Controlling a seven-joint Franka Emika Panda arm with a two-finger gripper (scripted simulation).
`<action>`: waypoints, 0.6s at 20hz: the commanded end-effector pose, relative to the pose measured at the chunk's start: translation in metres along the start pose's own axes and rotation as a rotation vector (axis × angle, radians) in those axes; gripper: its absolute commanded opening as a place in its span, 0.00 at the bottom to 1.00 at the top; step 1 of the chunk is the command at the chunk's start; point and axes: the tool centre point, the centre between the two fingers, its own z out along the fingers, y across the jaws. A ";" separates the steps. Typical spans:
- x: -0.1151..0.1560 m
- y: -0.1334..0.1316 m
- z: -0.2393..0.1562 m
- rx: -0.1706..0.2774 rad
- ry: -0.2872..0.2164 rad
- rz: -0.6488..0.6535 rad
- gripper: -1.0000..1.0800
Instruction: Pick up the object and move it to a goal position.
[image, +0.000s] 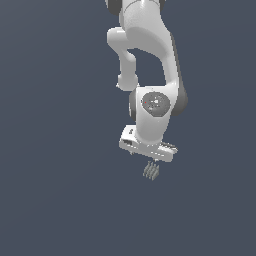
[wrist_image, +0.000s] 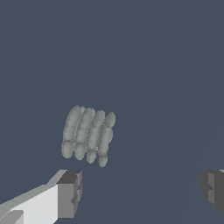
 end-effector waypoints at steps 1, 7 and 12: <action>0.006 -0.013 0.006 0.003 0.003 0.050 0.96; 0.014 -0.036 0.017 0.008 0.008 0.135 0.96; 0.017 -0.047 0.023 0.011 0.011 0.176 0.96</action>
